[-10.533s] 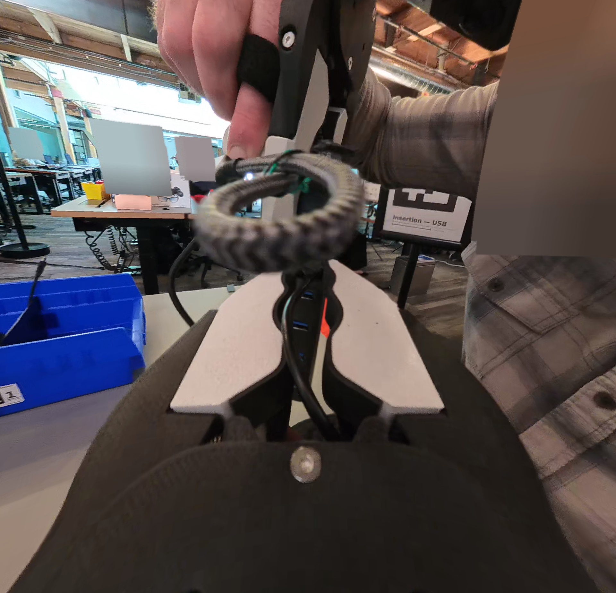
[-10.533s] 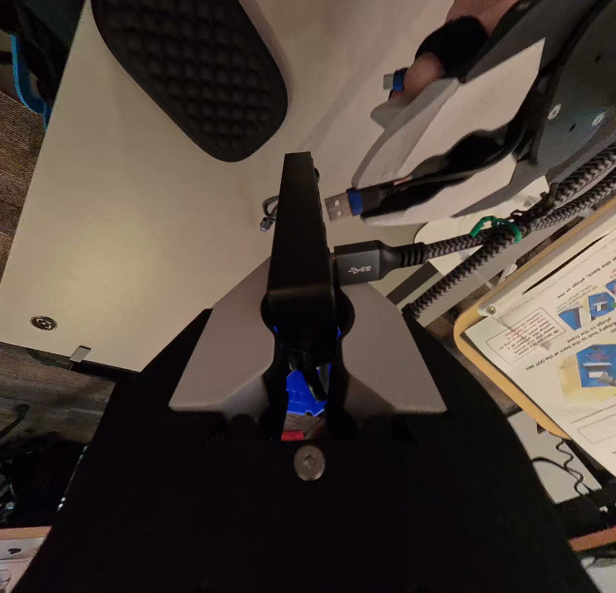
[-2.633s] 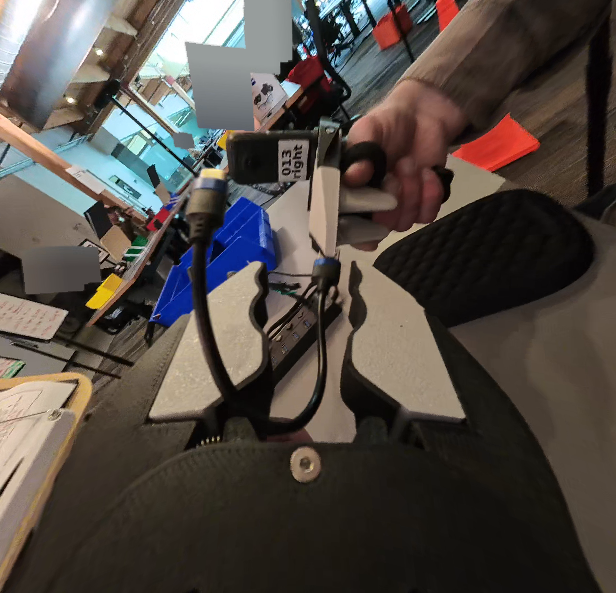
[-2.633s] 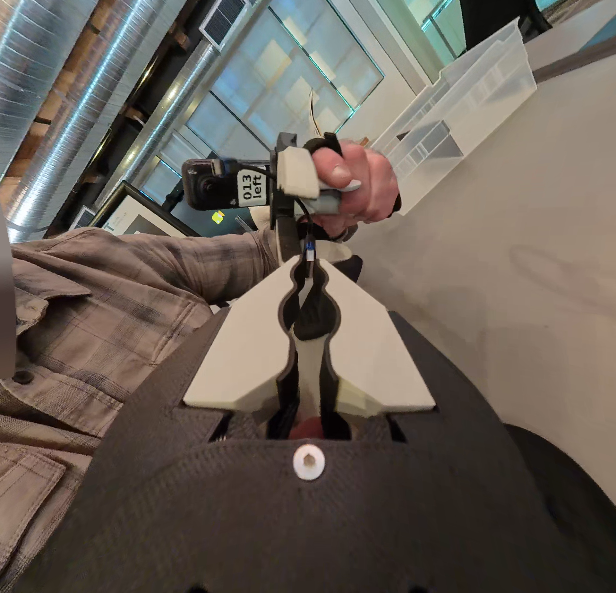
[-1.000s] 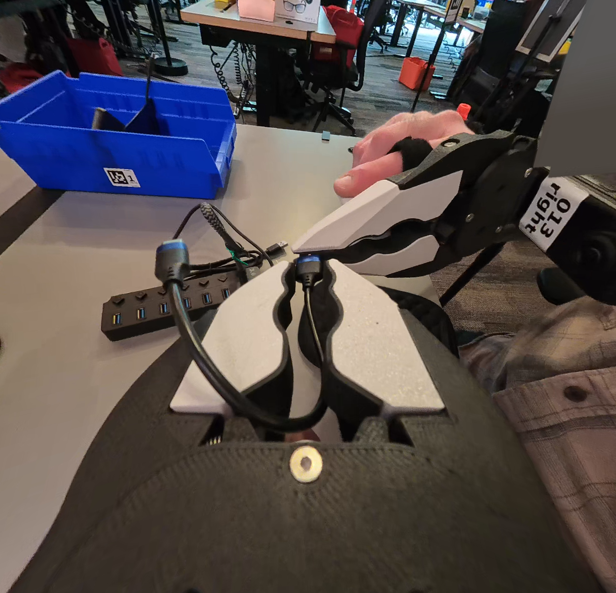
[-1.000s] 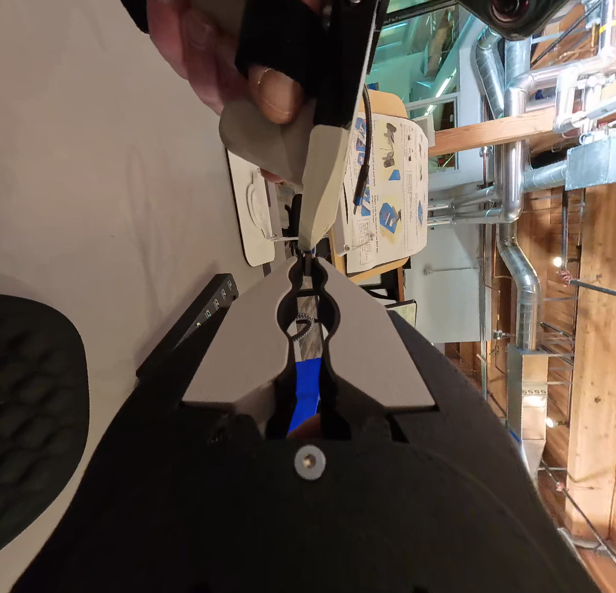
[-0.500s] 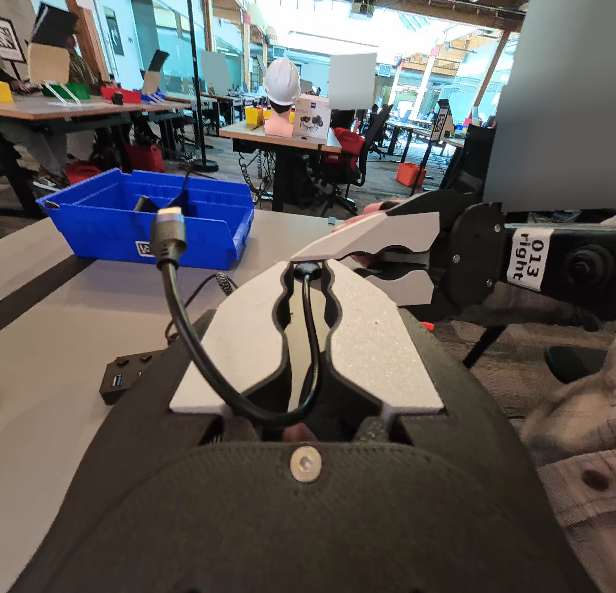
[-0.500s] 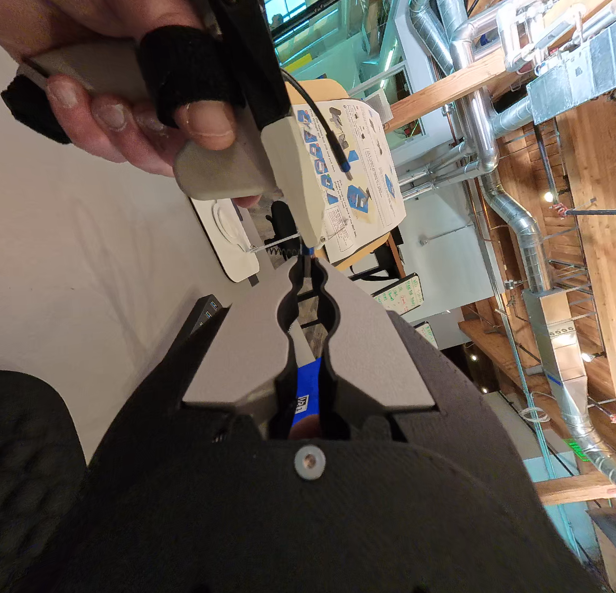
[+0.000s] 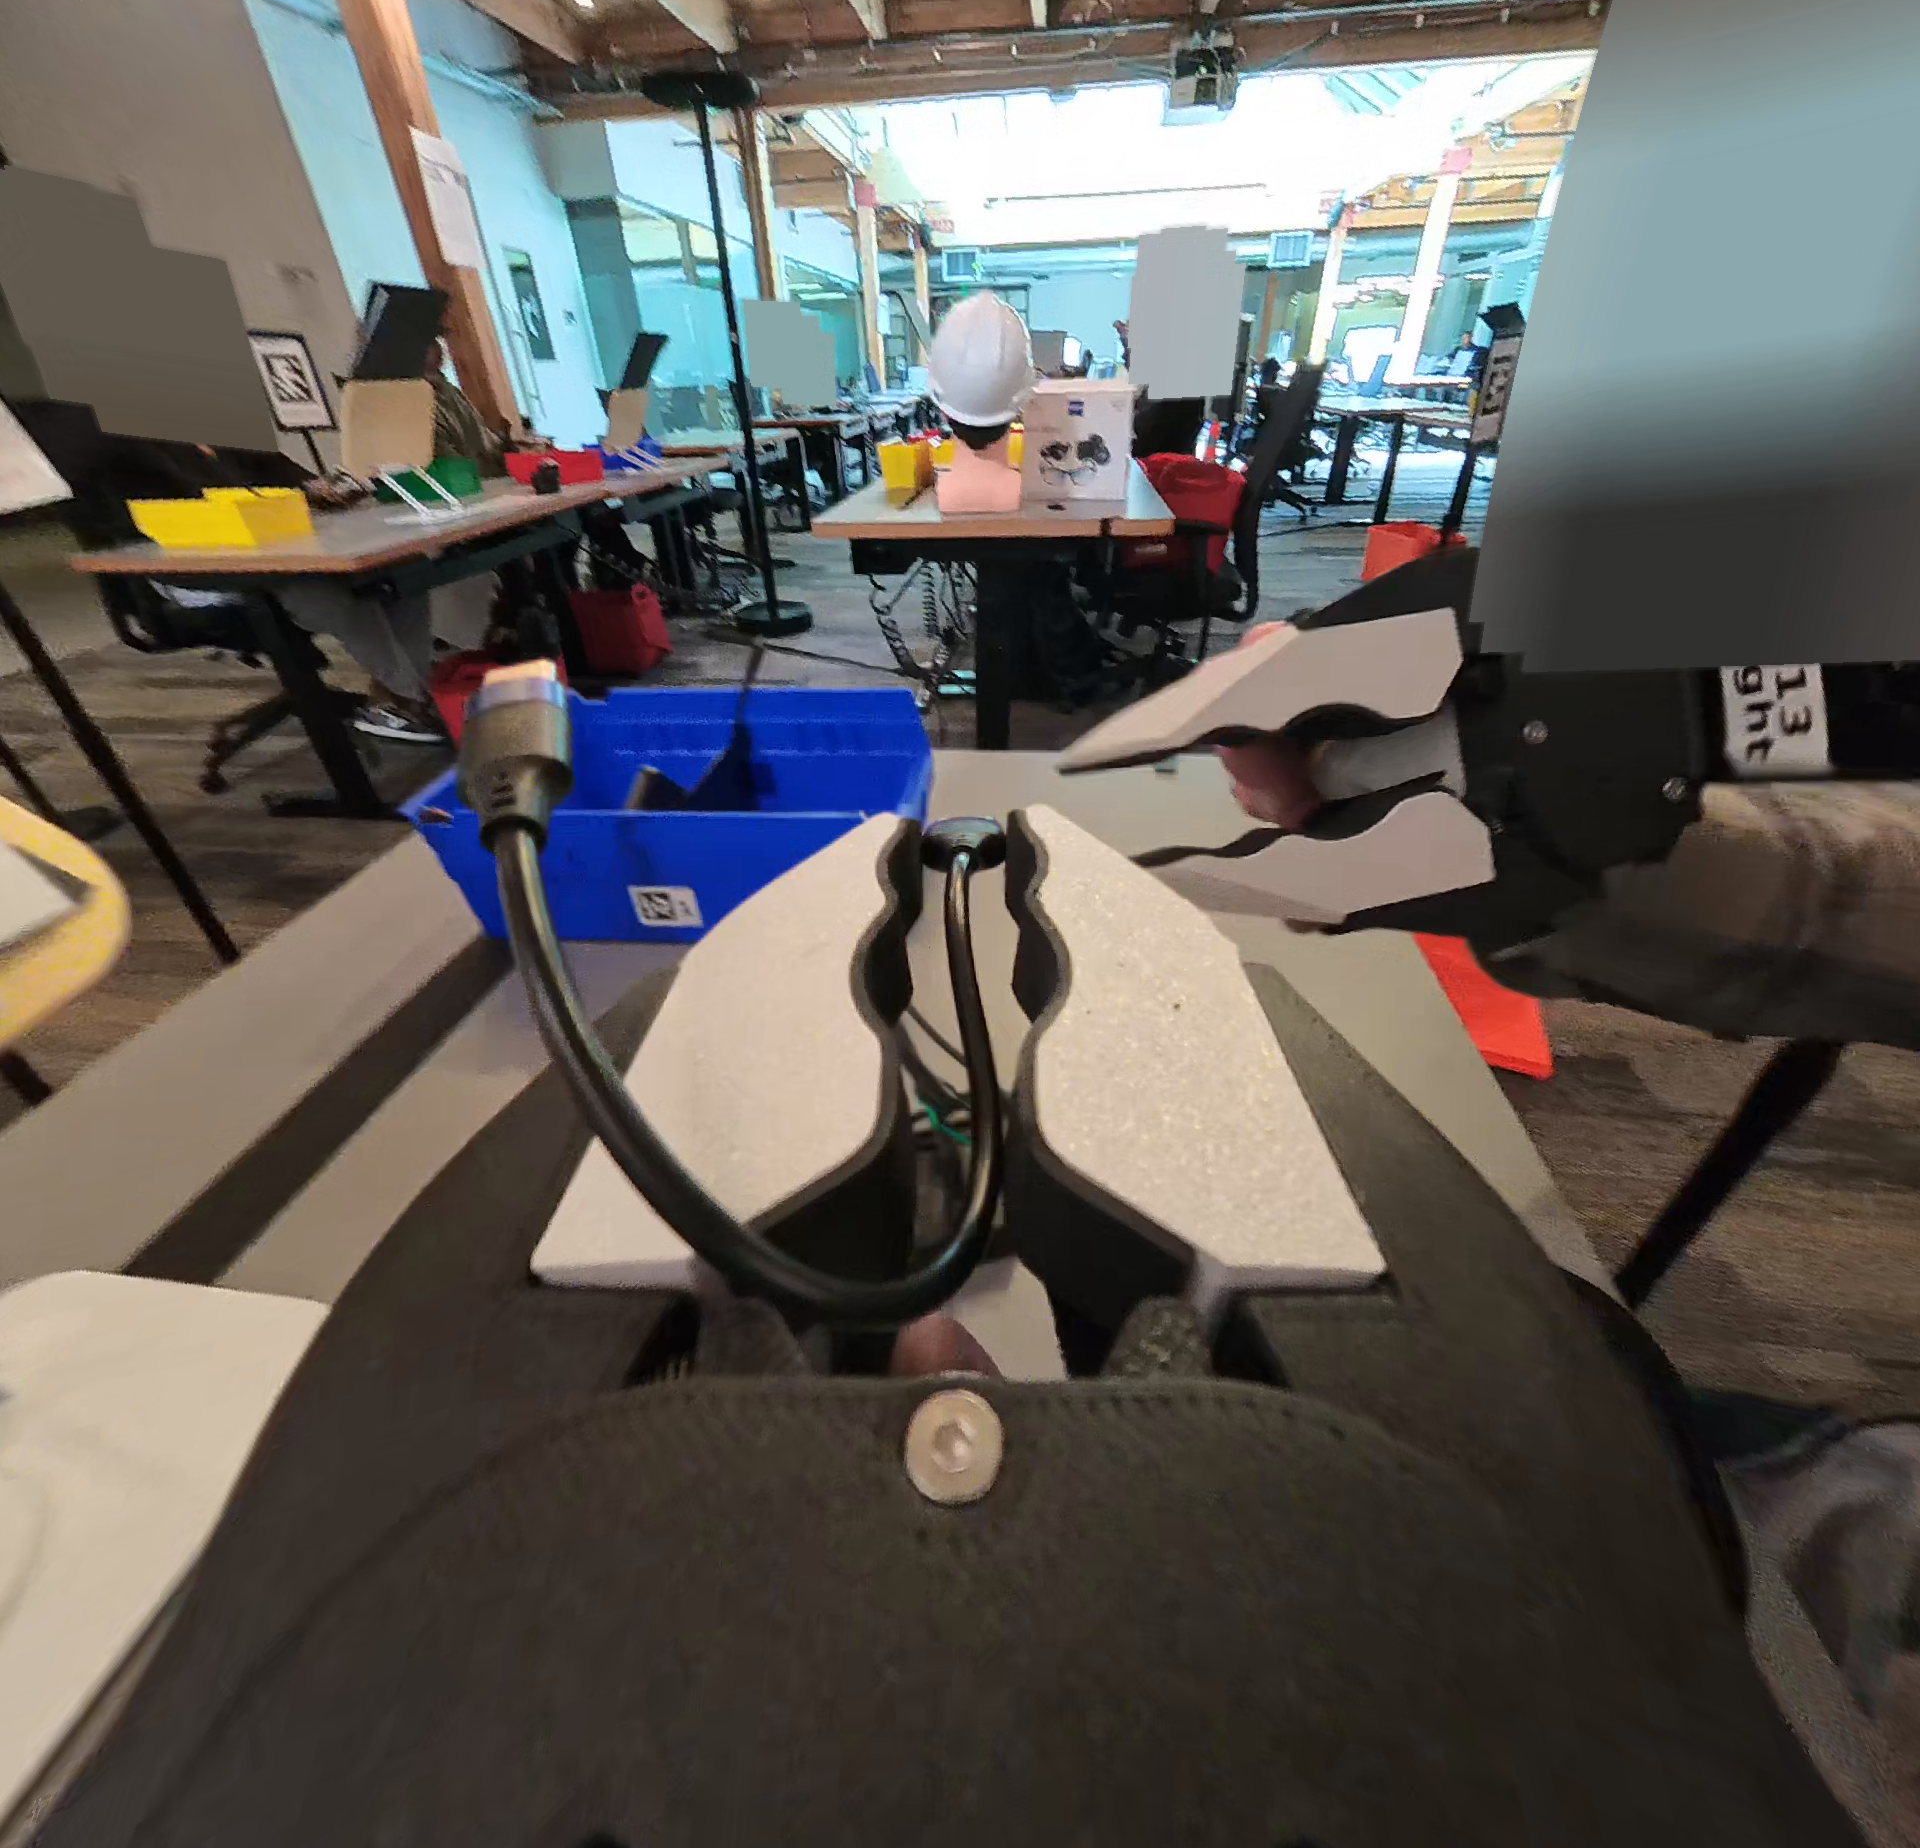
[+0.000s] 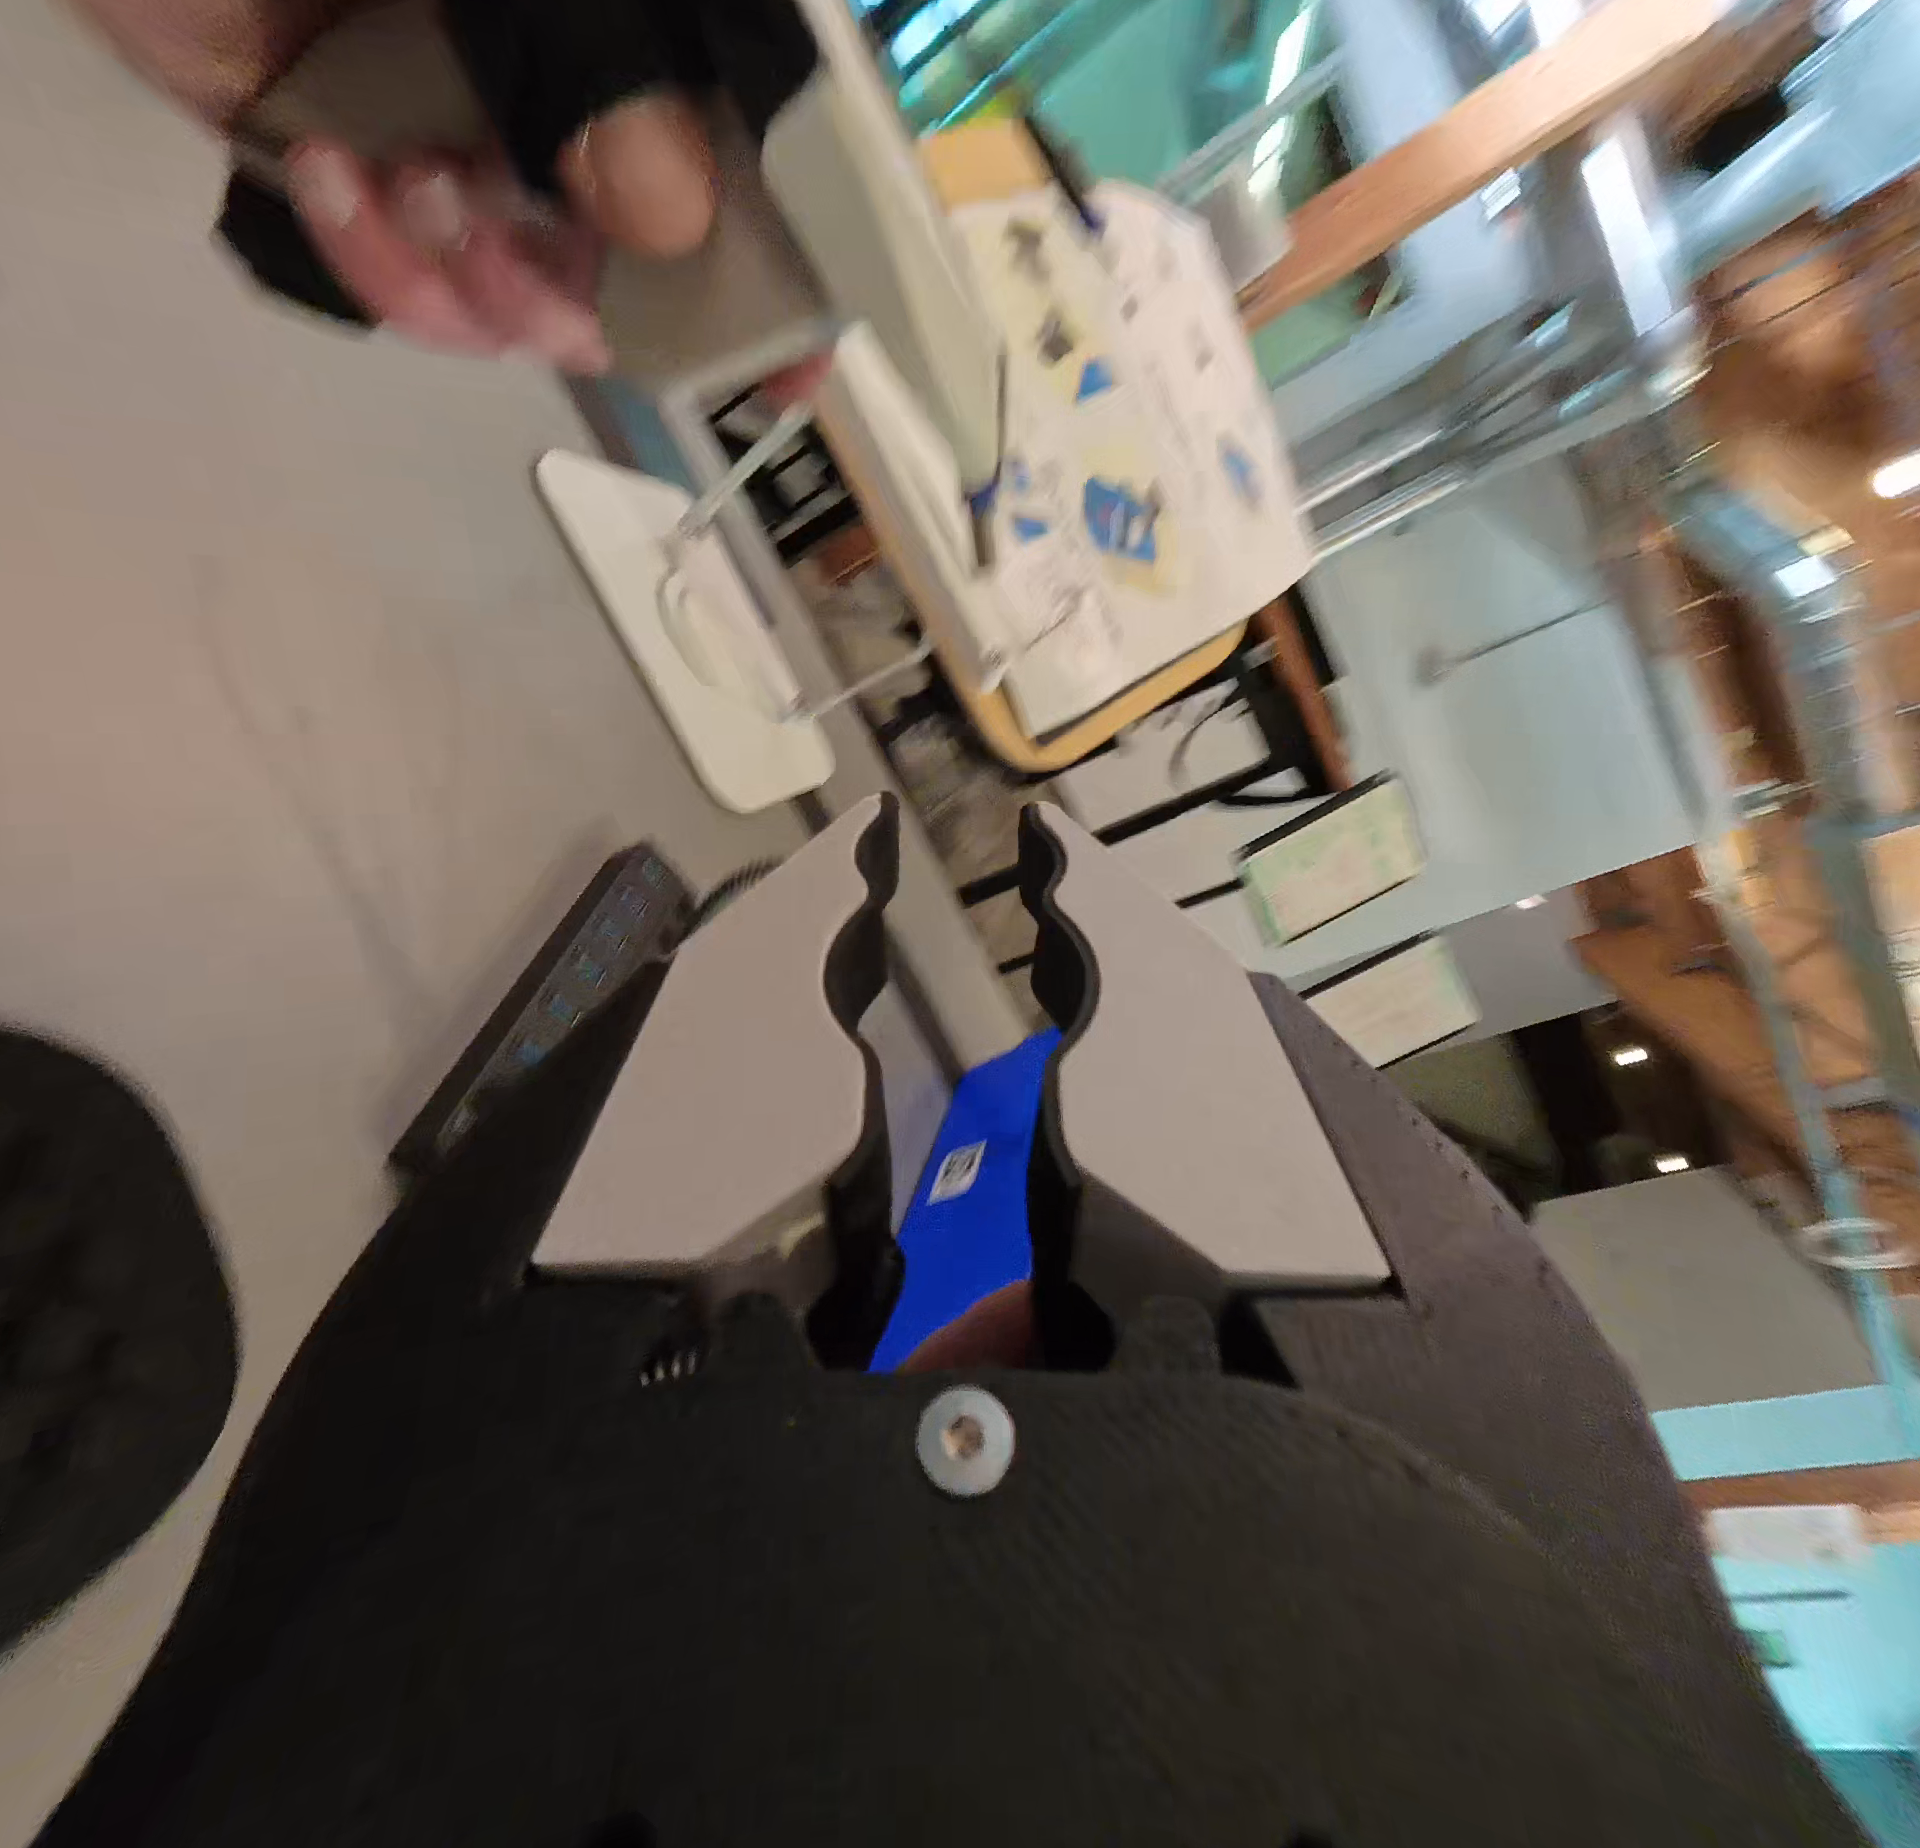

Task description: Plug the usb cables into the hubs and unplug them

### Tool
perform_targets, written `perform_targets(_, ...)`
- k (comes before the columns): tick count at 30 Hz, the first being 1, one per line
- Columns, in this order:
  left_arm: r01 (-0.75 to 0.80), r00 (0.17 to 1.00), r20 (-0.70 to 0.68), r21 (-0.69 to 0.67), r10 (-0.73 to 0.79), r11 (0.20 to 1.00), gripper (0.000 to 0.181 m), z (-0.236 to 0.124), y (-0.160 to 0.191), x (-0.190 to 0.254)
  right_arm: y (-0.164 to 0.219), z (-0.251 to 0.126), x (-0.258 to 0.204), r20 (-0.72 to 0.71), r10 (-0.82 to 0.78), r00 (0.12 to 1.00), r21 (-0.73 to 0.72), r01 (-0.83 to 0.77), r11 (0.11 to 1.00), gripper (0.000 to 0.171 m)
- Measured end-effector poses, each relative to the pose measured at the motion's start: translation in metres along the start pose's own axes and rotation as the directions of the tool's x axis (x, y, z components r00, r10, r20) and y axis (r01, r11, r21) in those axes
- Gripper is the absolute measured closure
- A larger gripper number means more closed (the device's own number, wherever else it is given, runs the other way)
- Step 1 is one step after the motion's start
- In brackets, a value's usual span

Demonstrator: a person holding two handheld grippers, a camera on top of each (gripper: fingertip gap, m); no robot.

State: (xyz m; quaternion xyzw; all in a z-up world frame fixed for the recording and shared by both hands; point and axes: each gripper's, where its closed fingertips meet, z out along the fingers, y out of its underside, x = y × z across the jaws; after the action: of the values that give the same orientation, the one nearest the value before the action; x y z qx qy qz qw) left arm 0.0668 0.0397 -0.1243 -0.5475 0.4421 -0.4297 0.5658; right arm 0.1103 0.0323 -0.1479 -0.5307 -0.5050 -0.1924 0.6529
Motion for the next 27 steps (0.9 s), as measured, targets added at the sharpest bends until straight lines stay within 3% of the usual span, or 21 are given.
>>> perform_targets(4, -0.083, 0.994, 0.068, 0.047, 0.080, 0.995, 0.166, -0.001, -0.028, -0.029, 0.051, -0.019, -0.010, 0.204, 0.252, 0.946, -0.209, -0.209, 0.955, 0.142)
perform_targets(7, -0.136, 0.986, 0.108, 0.073, 0.128, 0.988, 0.166, 0.002, -0.041, -0.045, 0.073, -0.032, -0.046, 0.307, 0.474, 0.825, -0.331, -0.374, 0.866, 0.143)
perform_targets(9, -0.141, 0.984, 0.119, 0.087, 0.131, 0.986, 0.166, 0.004, -0.045, -0.052, 0.084, -0.037, -0.076, 0.355, 0.546, 0.759, -0.407, -0.400, 0.821, 0.133)
perform_targets(15, -0.160, 0.978, 0.149, 0.076, 0.147, 0.984, 0.166, 0.003, -0.037, -0.064, 0.100, -0.009, -0.128, 0.232, 0.800, 0.554, -0.548, -0.605, 0.578, 0.114)
perform_targets(17, -0.161, 0.978, 0.148, 0.081, 0.148, 0.984, 0.166, 0.001, -0.036, -0.065, 0.114, 0.005, -0.134, 0.155, 0.831, 0.535, -0.576, -0.634, 0.516, 0.112)
perform_targets(27, -0.151, 0.978, 0.158, 0.100, 0.134, 0.984, 0.166, -0.008, -0.038, -0.073, 0.153, 0.038, -0.165, 0.071, 0.852, 0.519, -0.667, -0.611, 0.428, 0.119)
